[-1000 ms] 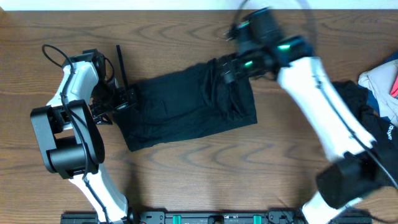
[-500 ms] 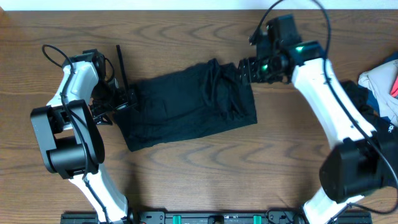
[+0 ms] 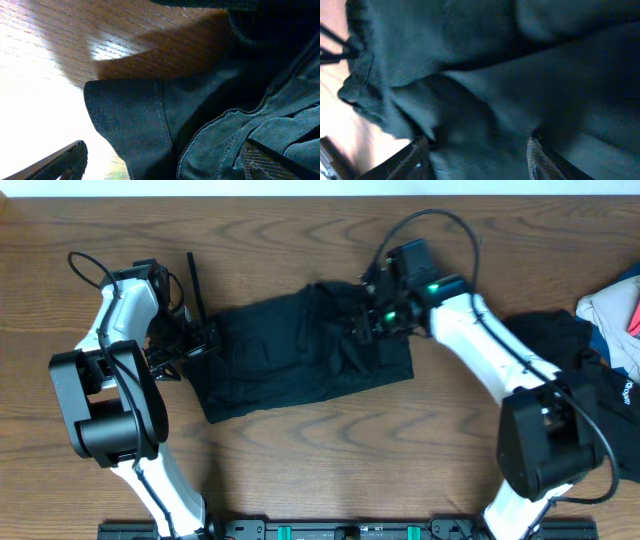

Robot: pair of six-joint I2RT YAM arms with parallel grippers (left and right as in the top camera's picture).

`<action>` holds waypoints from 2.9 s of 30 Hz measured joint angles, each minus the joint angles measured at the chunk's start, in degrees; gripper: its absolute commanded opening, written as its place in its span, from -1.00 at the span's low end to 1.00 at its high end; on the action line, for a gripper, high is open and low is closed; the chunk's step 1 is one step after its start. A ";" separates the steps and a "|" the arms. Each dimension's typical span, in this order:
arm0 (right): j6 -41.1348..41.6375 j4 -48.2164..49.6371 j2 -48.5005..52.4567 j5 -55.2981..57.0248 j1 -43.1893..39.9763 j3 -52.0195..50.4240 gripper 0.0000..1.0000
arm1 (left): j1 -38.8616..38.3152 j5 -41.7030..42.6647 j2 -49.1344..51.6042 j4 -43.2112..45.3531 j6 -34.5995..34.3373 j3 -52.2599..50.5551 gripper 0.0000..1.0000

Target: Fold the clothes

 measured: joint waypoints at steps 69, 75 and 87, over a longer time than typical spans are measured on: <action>0.20 -1.77 -12.68 7.58 -6.27 -0.02 0.76 | 9.94 21.35 -10.05 10.43 1.66 -21.14 0.96; -0.17 -2.21 -12.68 7.61 -6.27 -0.02 0.76 | 9.94 17.44 -10.05 11.56 1.05 -21.46 0.96; -0.35 -2.56 -12.68 7.61 -6.27 -0.02 0.76 | 9.94 20.33 -10.27 14.86 -1.14 -21.94 0.96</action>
